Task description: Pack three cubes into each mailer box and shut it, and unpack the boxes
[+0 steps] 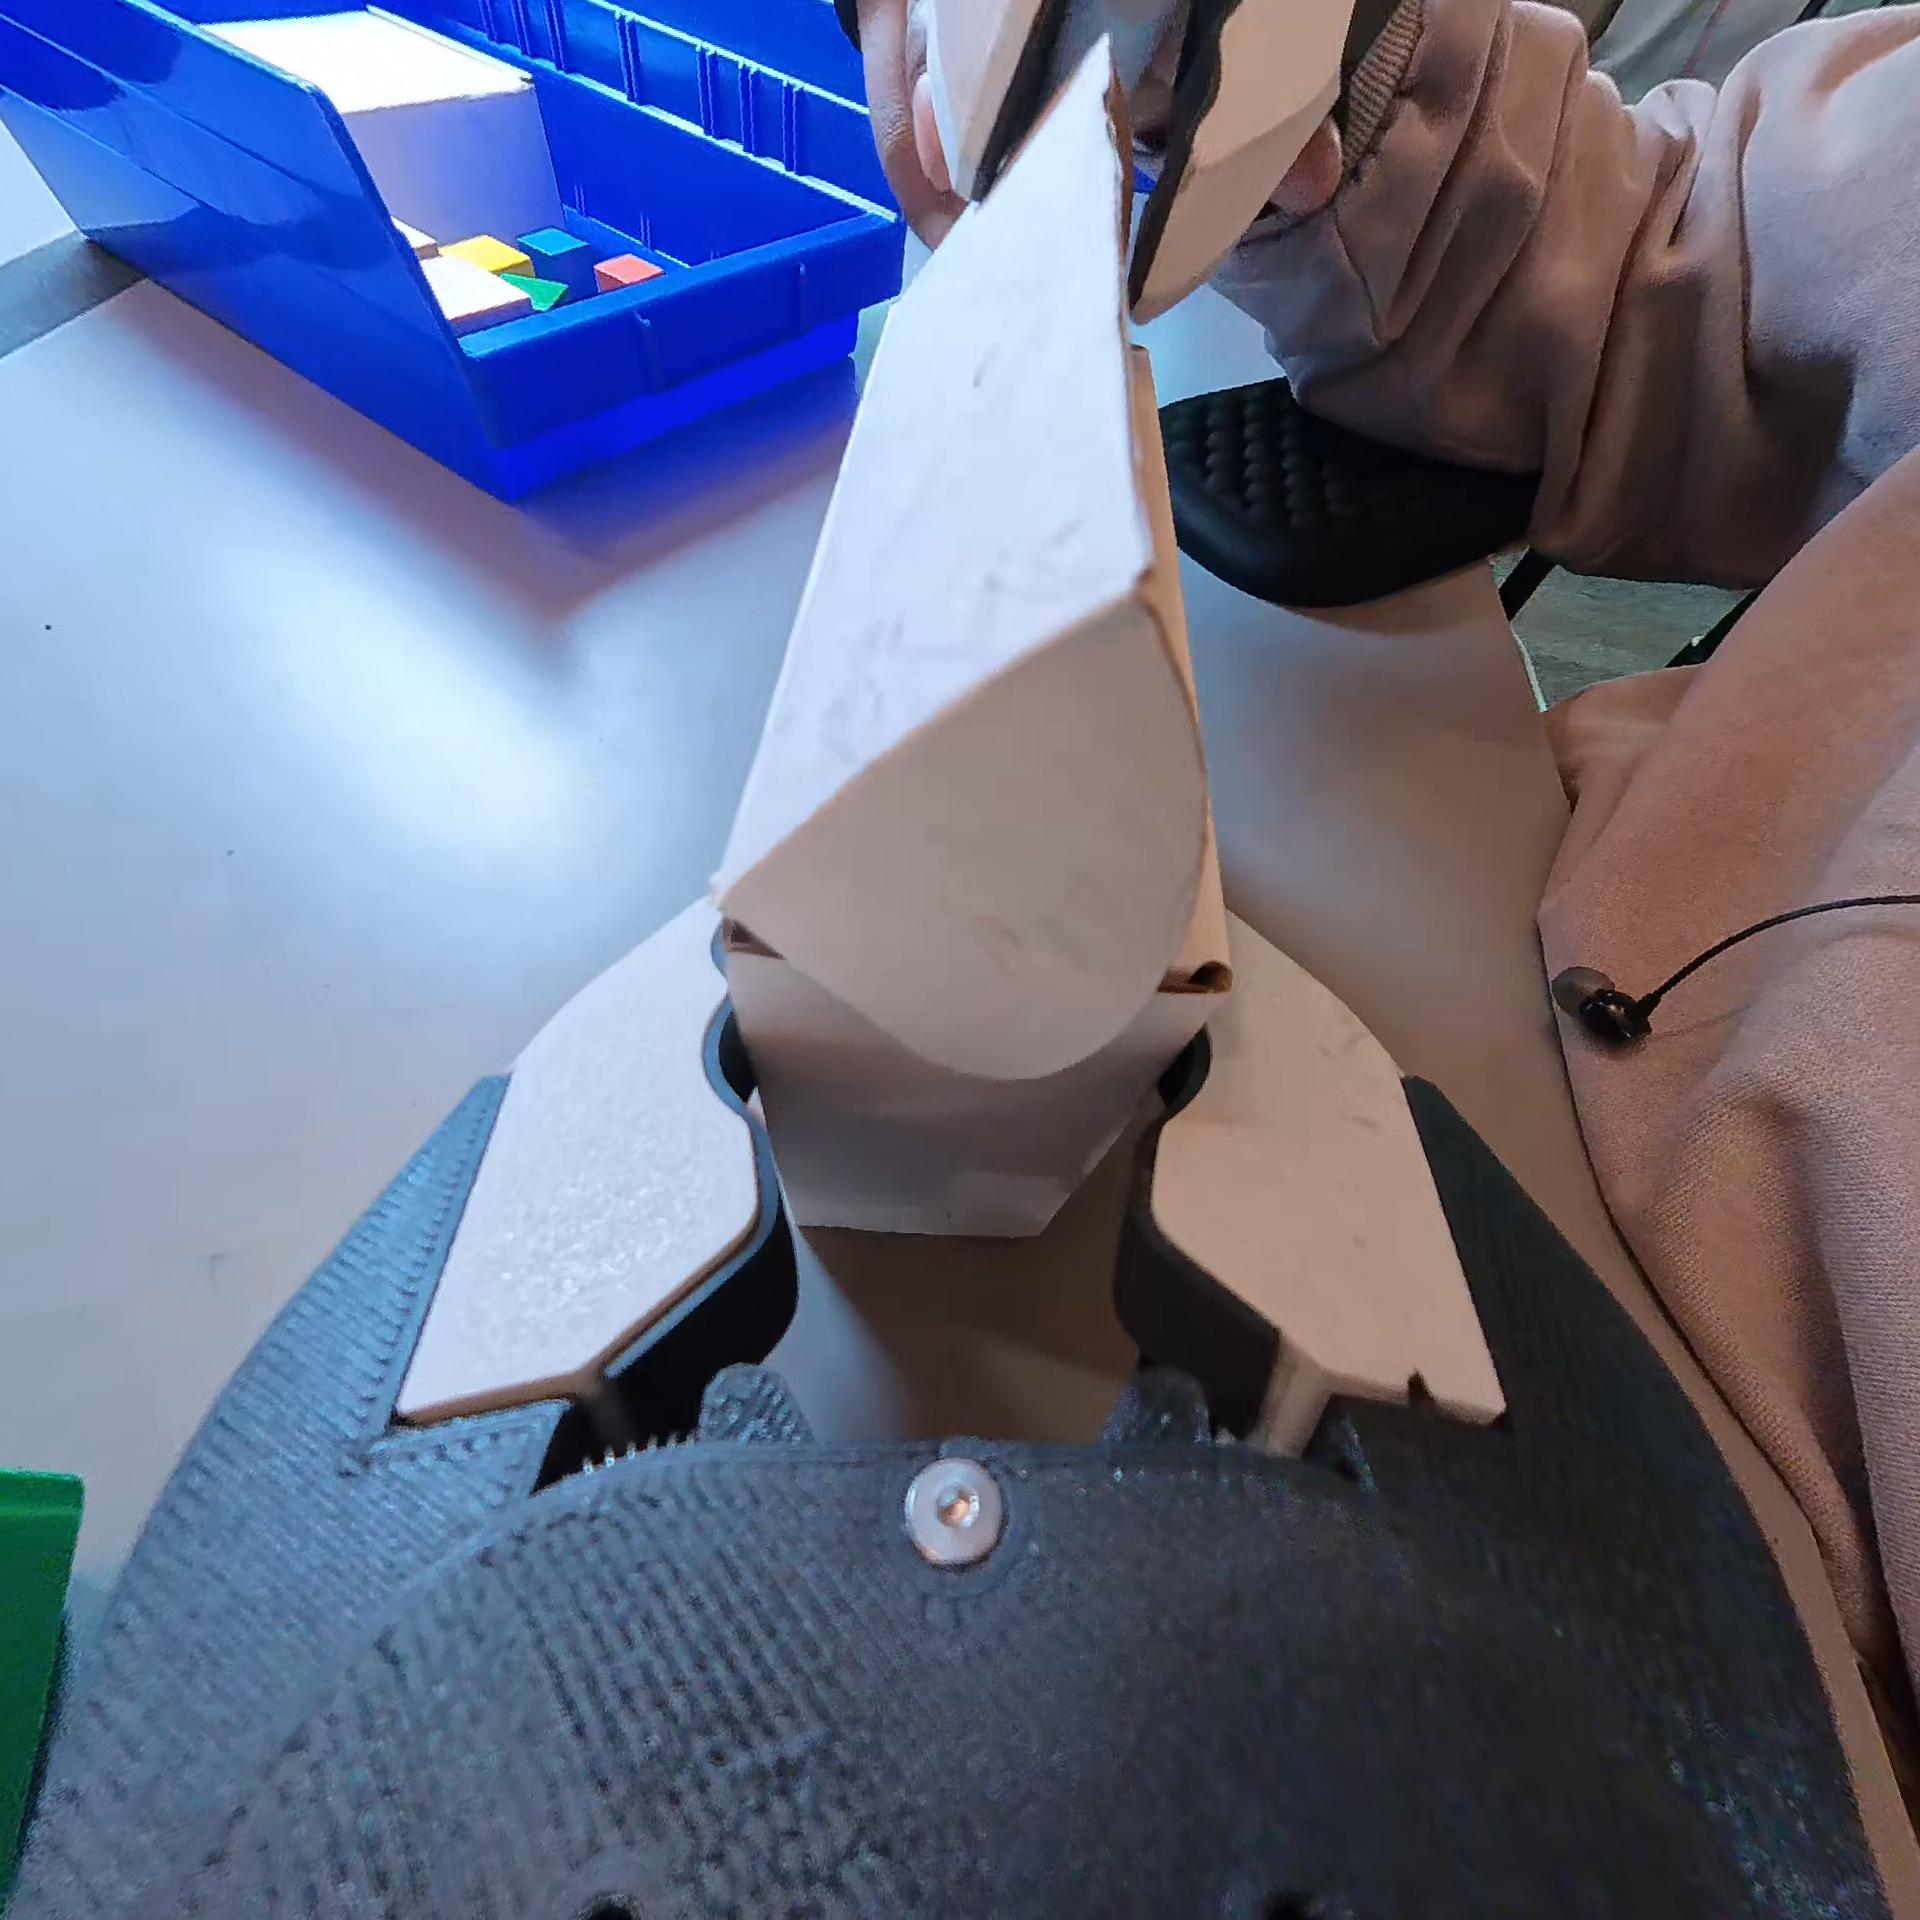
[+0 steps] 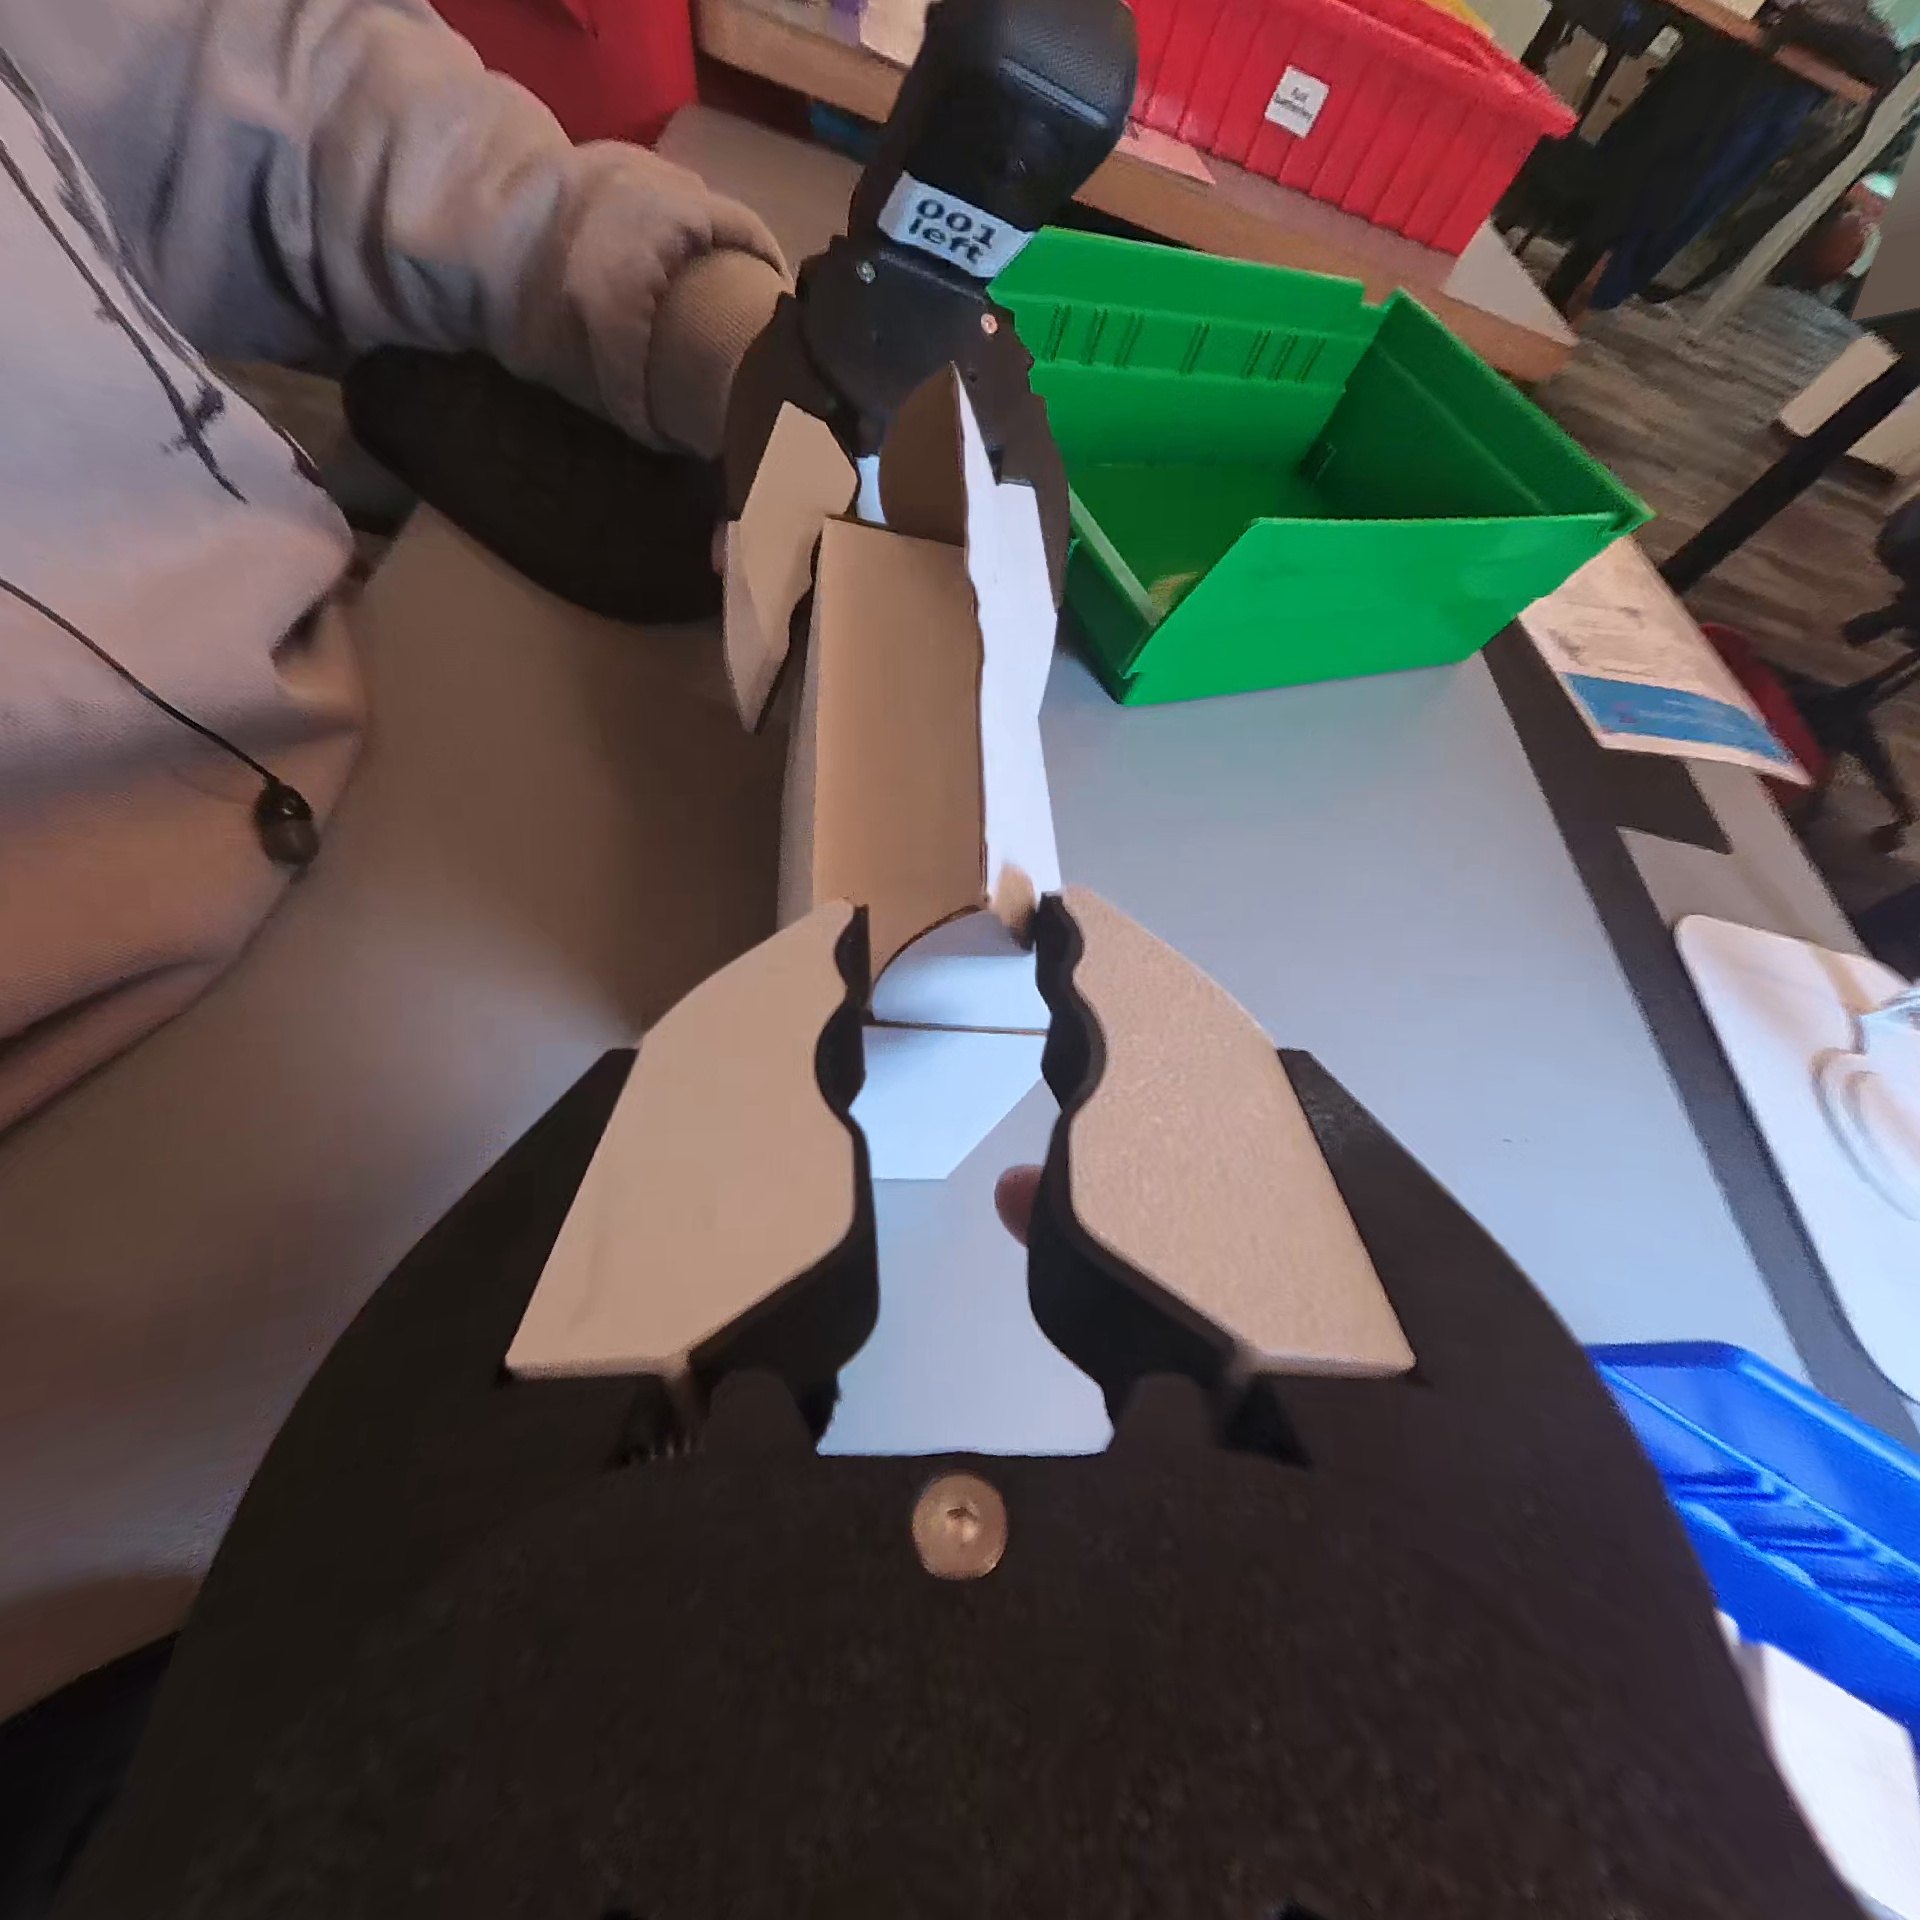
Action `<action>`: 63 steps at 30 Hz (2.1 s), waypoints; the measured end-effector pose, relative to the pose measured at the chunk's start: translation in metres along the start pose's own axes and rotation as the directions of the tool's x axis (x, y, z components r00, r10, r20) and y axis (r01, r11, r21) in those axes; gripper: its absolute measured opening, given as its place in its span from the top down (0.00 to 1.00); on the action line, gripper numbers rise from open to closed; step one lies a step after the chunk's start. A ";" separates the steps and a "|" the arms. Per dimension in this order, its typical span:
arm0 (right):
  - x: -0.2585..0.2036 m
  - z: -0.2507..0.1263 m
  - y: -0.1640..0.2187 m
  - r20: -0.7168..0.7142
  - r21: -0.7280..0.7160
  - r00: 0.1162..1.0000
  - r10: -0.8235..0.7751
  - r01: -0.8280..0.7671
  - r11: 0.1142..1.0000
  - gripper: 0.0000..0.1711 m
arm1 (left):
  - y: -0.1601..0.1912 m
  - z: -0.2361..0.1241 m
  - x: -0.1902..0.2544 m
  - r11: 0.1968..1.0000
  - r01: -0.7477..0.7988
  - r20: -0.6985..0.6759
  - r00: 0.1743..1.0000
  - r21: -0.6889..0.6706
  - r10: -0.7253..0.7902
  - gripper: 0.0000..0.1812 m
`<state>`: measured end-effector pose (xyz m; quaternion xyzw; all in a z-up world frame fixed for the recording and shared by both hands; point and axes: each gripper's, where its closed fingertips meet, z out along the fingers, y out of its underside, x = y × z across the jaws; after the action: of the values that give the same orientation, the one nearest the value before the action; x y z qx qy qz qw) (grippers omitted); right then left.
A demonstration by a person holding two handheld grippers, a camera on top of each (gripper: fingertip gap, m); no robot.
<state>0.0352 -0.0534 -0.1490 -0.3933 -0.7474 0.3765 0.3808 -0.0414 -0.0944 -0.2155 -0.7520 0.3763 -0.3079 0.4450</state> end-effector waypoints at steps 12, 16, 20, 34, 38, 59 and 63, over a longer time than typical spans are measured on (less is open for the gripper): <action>-0.009 0.002 0.004 -0.087 0.003 0.994 -0.067 0.068 0.998 0.69 | -0.002 0.001 0.002 0.999 -0.017 -0.023 1.000 0.027 0.018 0.58; -0.006 -0.002 -0.002 -0.036 0.089 0.999 0.032 -0.028 0.996 0.71 | -0.003 0.001 0.003 0.999 -0.038 -0.040 0.998 0.035 0.039 0.57; -0.008 -0.003 0.002 0.012 0.101 0.996 0.084 -0.085 0.991 0.81 | -0.003 0.000 0.003 0.998 -0.038 -0.052 0.998 0.048 0.040 0.58; -0.007 -0.003 0.001 0.053 0.129 0.988 0.148 -0.154 0.980 0.82 | -0.047 -0.073 0.006 0.951 -0.271 -0.123 0.949 0.147 0.289 0.68; -0.007 -0.003 0.001 0.063 0.135 0.984 0.166 -0.174 0.976 0.82 | -0.044 -0.059 0.010 0.935 -0.352 -0.162 0.920 0.056 0.356 0.71; -0.008 0.000 -0.002 -0.046 0.060 0.998 0.031 -0.028 0.998 0.82 | -0.062 -0.057 -0.005 0.988 0.152 -0.171 0.973 -0.014 -0.152 0.85; -0.009 -0.001 -0.004 -0.066 0.047 0.998 -0.023 0.026 0.999 0.83 | -0.067 -0.057 -0.009 0.927 0.373 -0.194 0.907 -0.035 -0.373 0.85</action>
<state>0.0382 -0.0628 -0.1474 -0.3870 -0.7299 0.3765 0.4192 -0.0719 -0.0906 -0.1328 -0.7753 0.2674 -0.4606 0.3396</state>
